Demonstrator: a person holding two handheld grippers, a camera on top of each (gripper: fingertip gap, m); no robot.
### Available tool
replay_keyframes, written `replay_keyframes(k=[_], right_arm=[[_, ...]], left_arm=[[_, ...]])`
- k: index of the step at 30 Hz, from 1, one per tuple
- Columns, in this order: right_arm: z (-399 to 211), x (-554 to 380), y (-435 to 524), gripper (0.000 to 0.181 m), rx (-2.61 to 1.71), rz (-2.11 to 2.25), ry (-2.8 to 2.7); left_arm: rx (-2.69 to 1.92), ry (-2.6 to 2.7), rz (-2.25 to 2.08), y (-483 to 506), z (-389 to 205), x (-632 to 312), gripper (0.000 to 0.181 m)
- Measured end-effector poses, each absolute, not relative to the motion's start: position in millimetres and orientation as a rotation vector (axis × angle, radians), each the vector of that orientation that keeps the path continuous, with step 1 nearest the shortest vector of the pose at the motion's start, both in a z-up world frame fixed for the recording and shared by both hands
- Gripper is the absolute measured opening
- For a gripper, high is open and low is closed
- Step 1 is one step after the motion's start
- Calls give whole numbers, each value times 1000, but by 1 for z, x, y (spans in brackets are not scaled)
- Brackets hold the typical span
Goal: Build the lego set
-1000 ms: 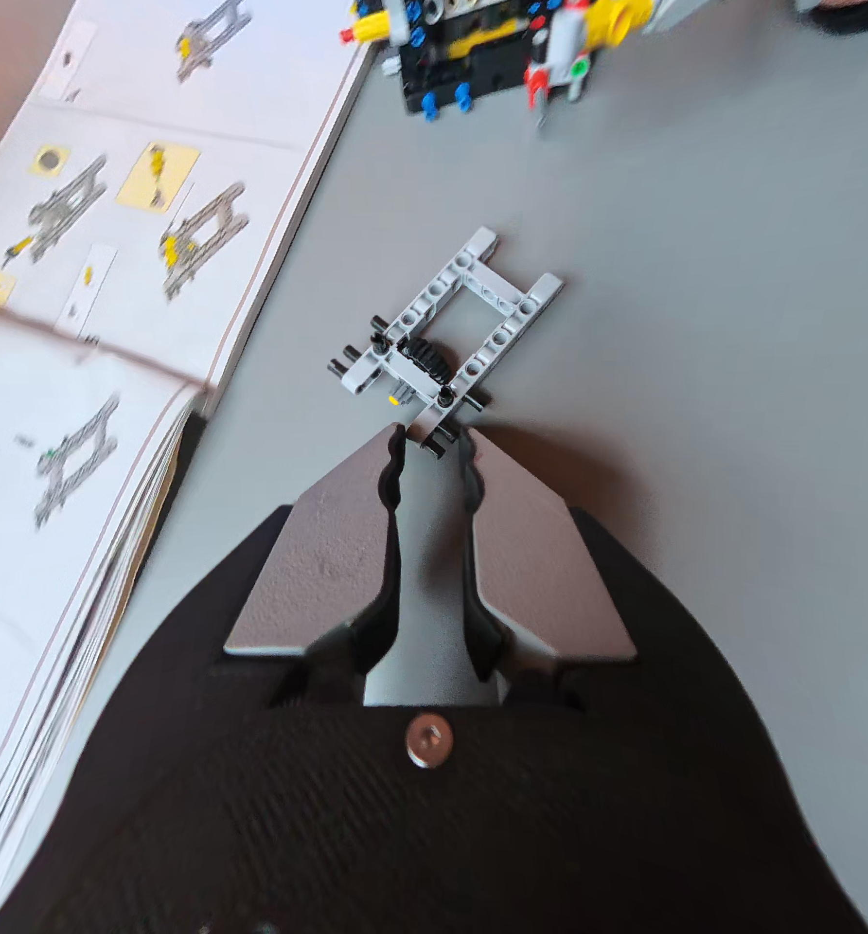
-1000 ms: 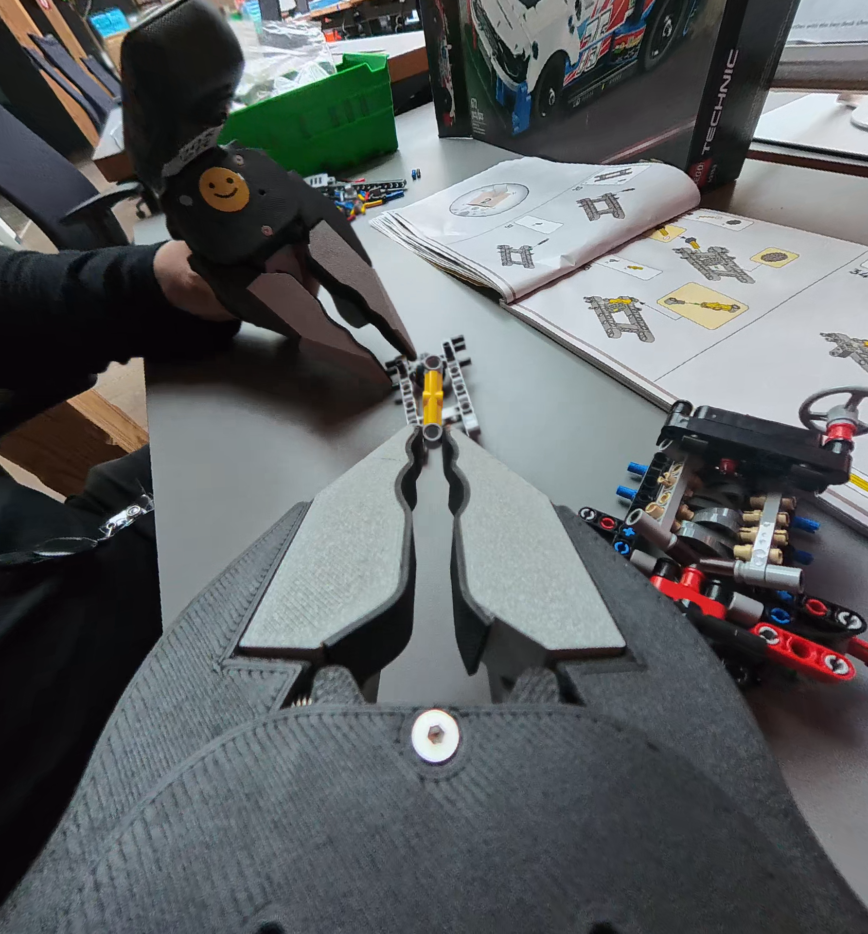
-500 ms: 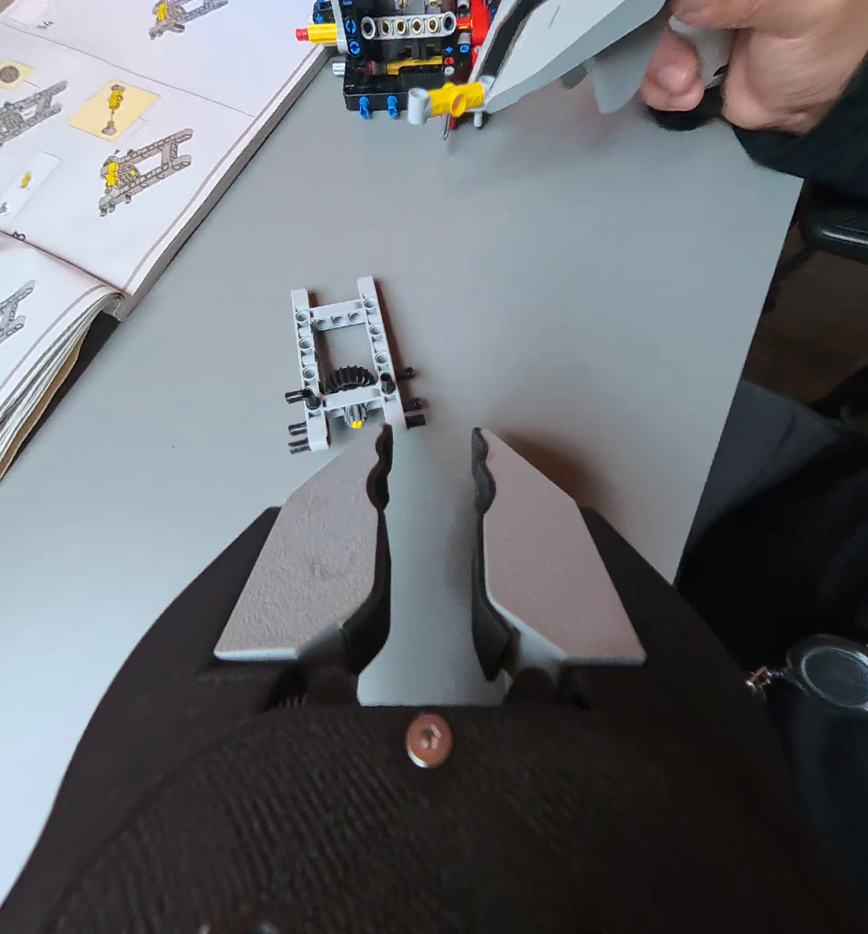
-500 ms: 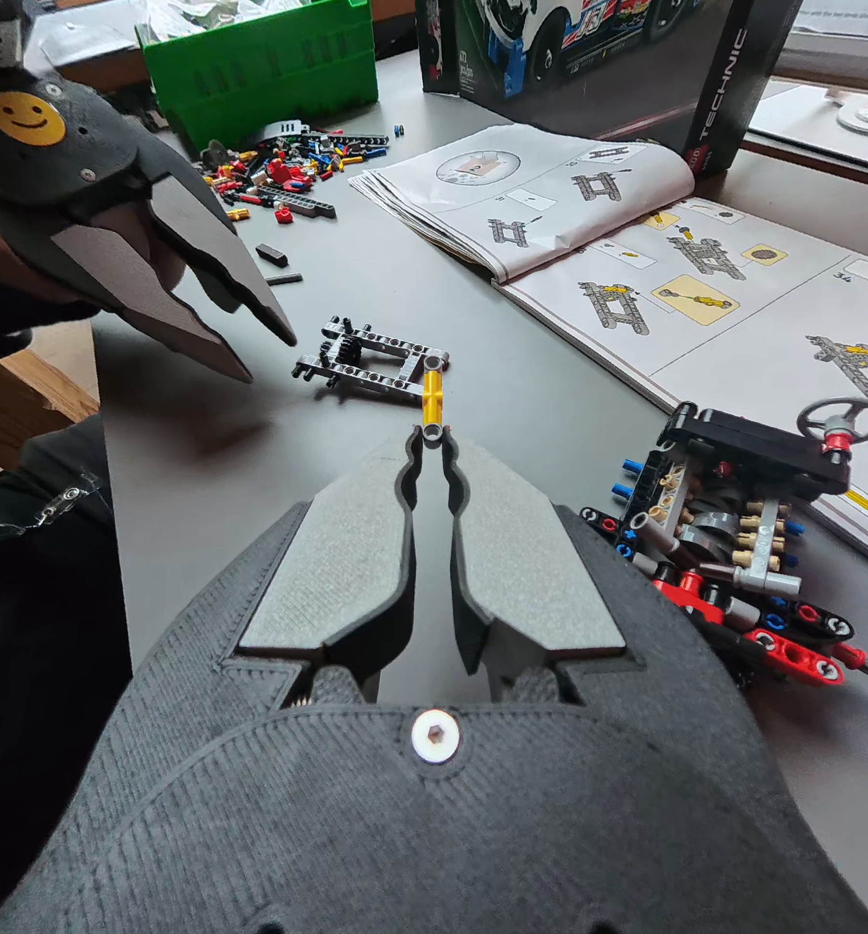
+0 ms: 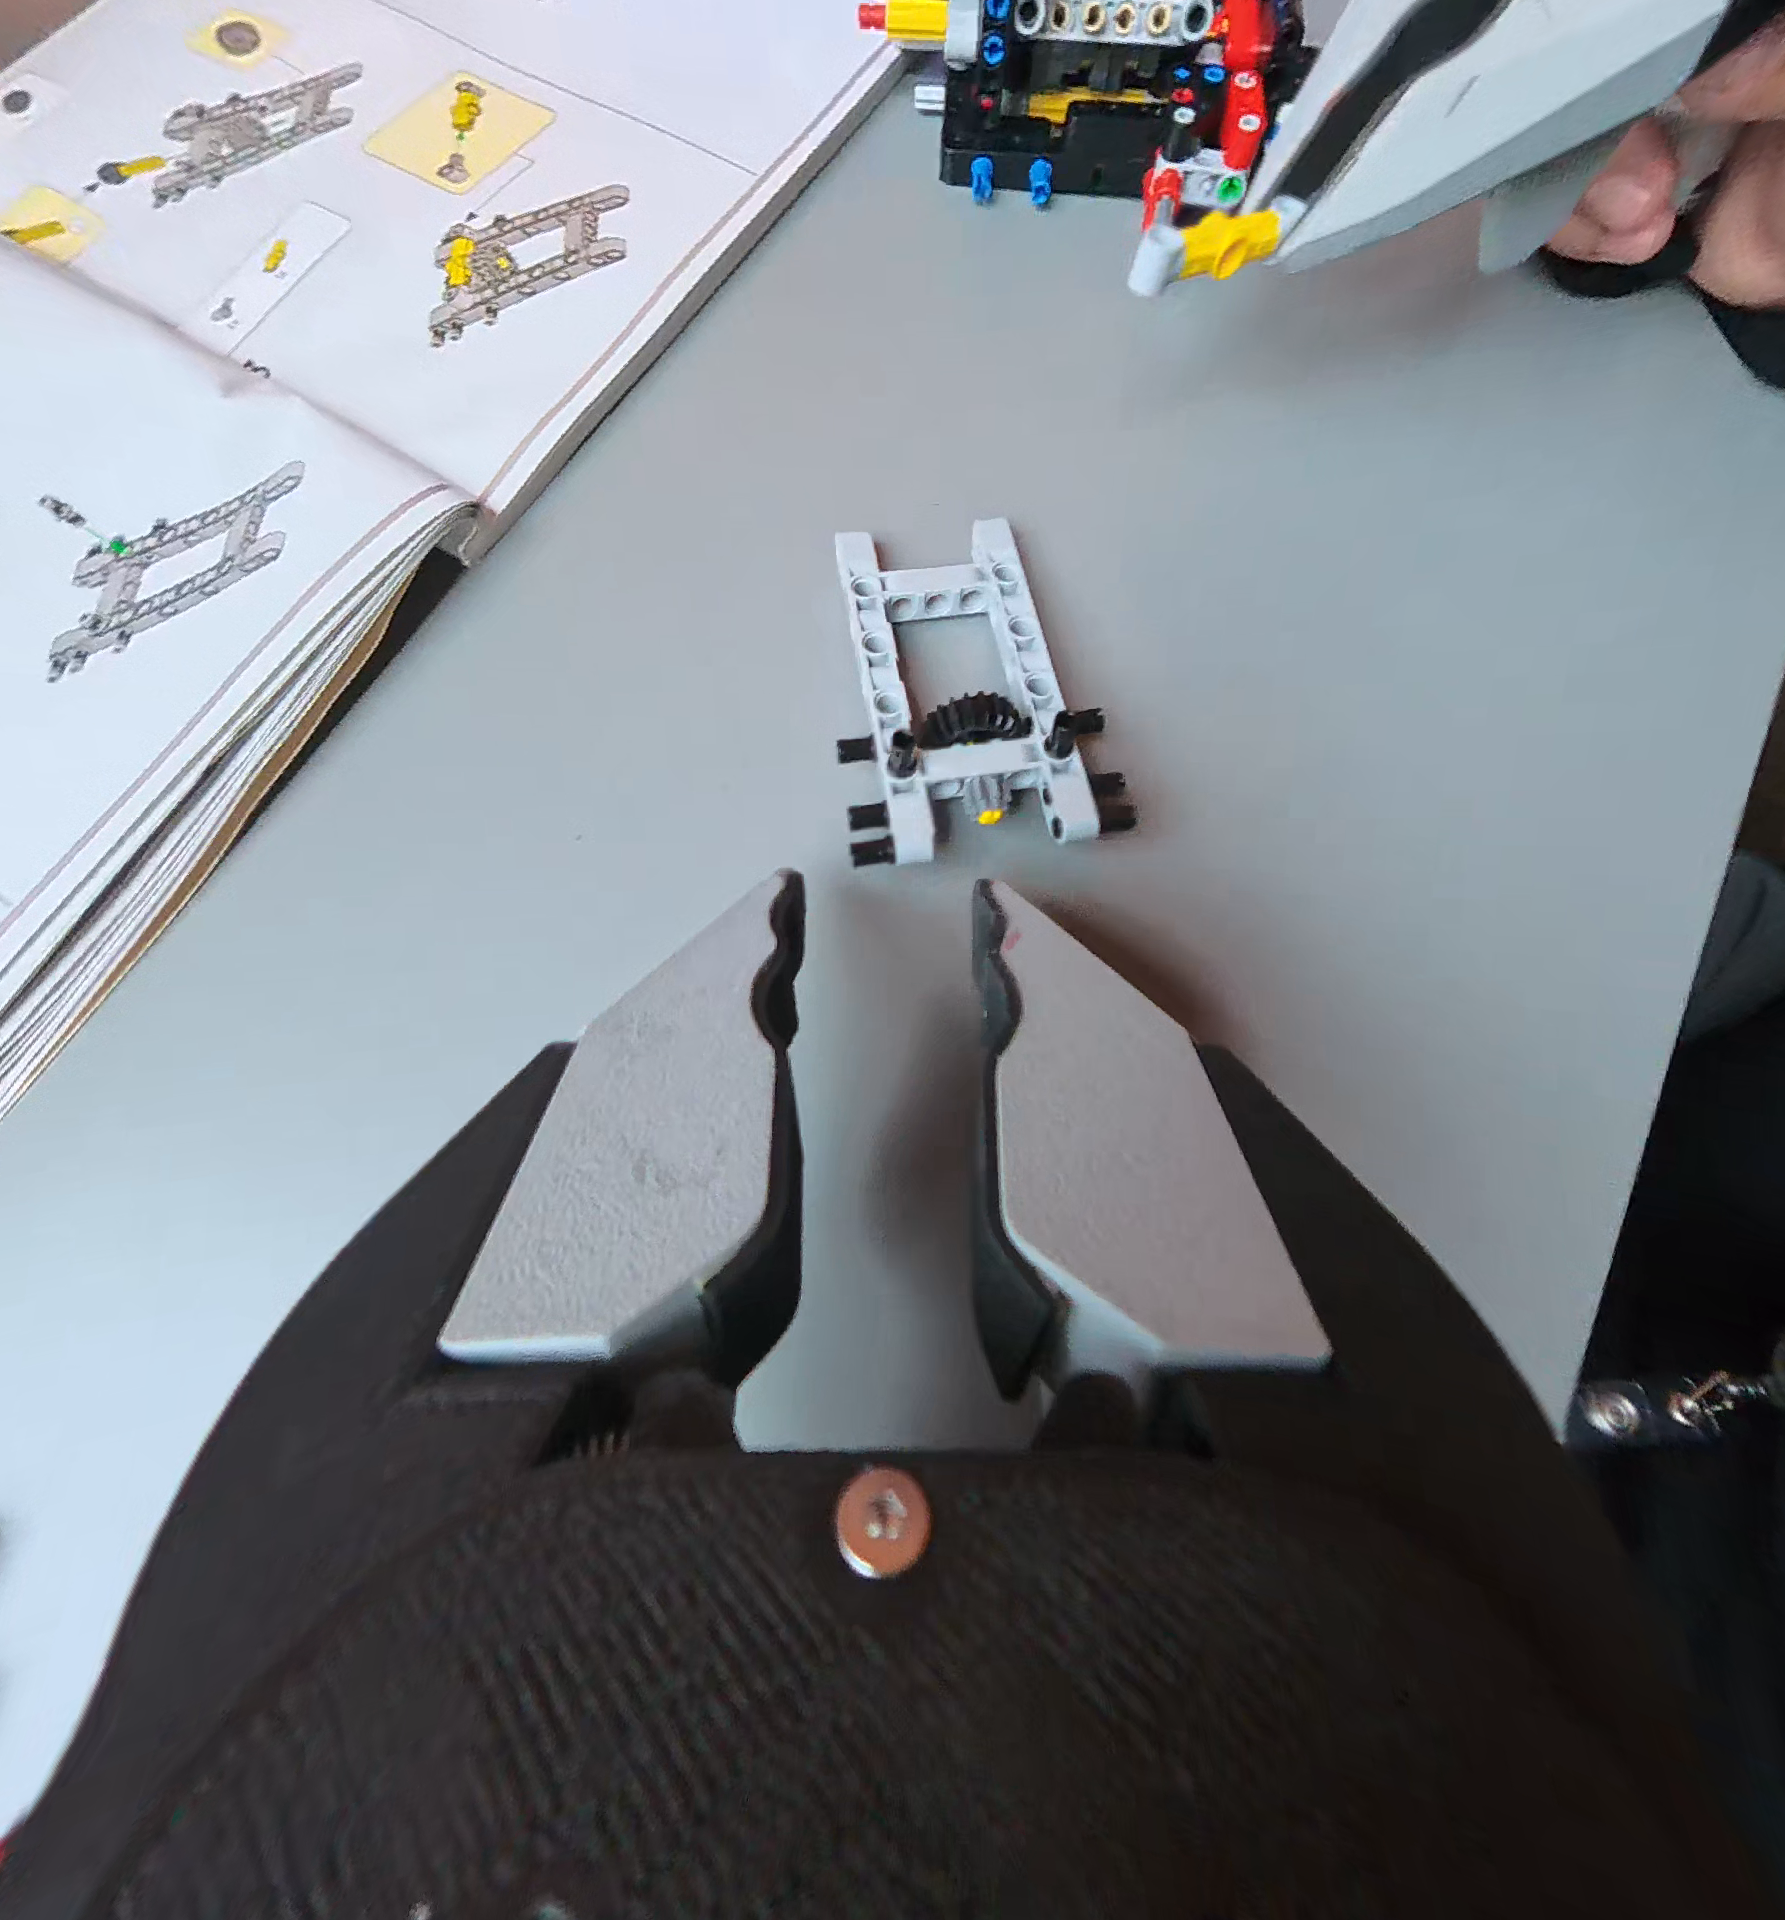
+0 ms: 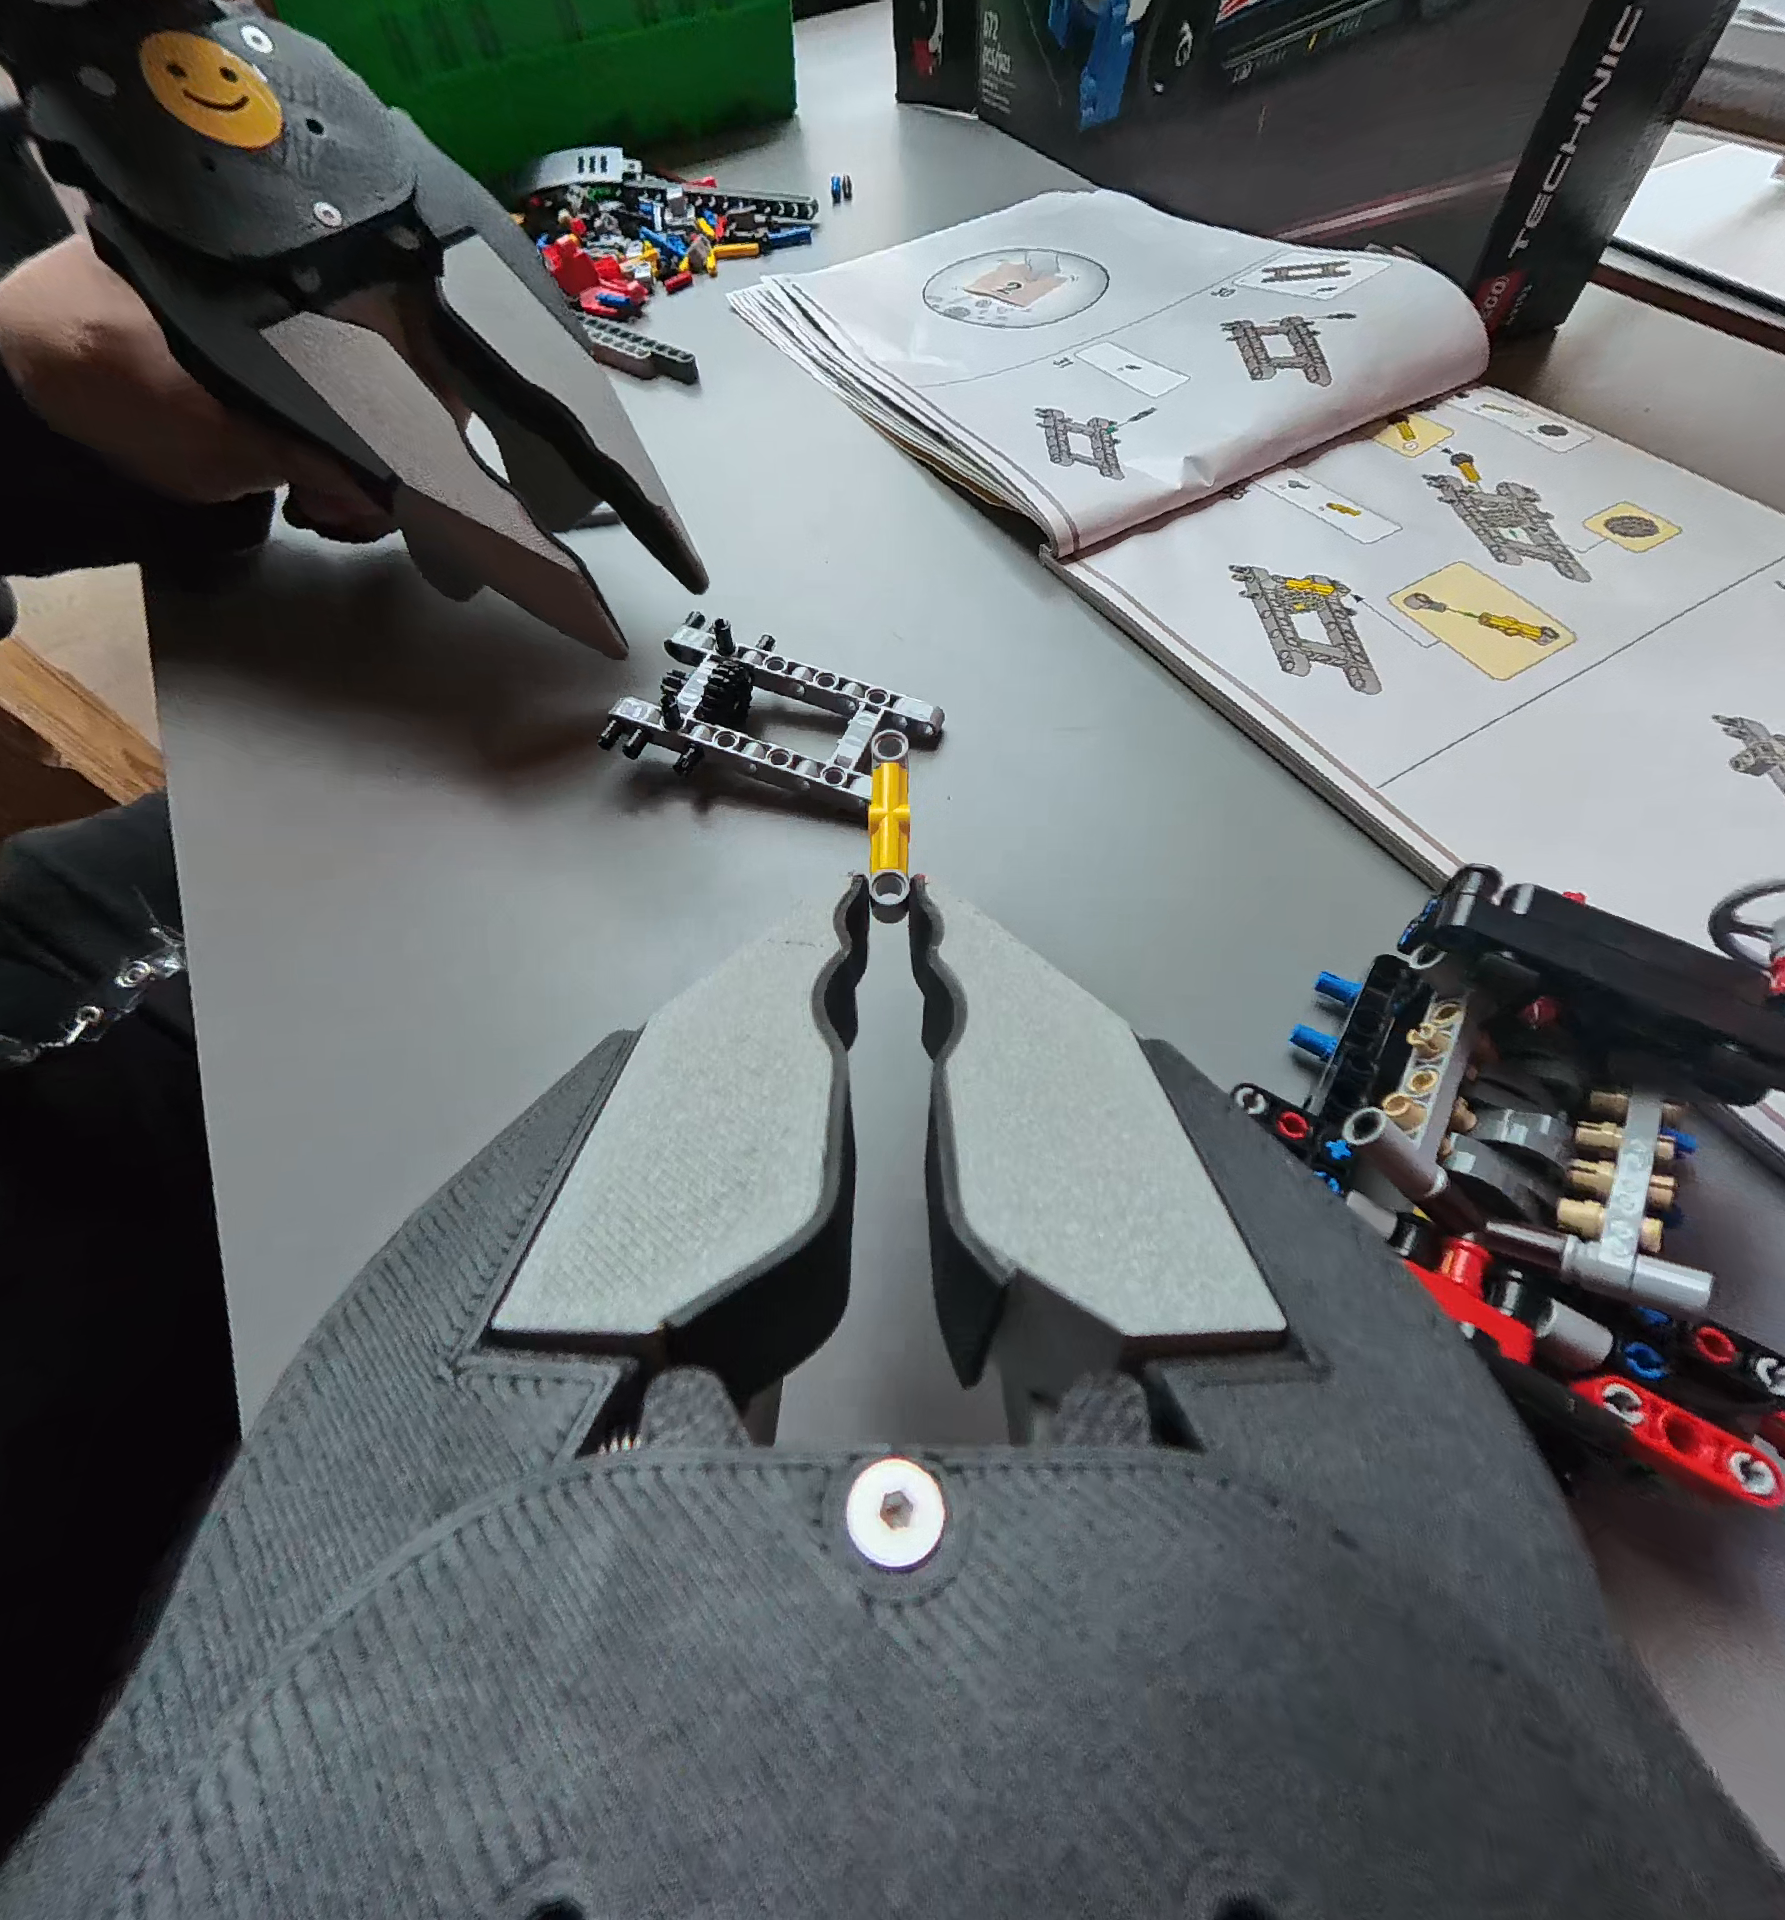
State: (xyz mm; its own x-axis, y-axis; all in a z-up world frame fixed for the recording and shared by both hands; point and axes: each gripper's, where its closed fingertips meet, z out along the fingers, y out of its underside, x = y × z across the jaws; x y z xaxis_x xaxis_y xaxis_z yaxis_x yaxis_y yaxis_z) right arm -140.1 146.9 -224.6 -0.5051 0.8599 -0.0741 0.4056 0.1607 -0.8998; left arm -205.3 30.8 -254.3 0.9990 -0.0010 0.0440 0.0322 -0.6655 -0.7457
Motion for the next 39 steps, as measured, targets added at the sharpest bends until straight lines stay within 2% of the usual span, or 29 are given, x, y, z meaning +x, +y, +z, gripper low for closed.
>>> replay_keyframes(k=[8,13,20,28,31,39], right_arm=[[-225,-138,139,4,-1178,1340,-2019],[-222,-136,121,4,-1187,1491,-2072],[-221,-137,105,4,-1155,1544,-2128],[-219,-141,98,4,-1139,1560,-2128],[-221,-142,99,4,-1165,1567,-2132],[-219,-151,97,4,-1181,1611,-2139]], left_arm=[[-2329,60,-87,34,-260,-174,24],[-2277,174,-281,31,-250,-136,22],[-2273,215,-152,26,-247,-158,23],[-2201,215,-127,27,-248,-173,35],[-2191,256,-77,28,-247,-175,22],[-2190,308,-142,39,-238,-184,13]])
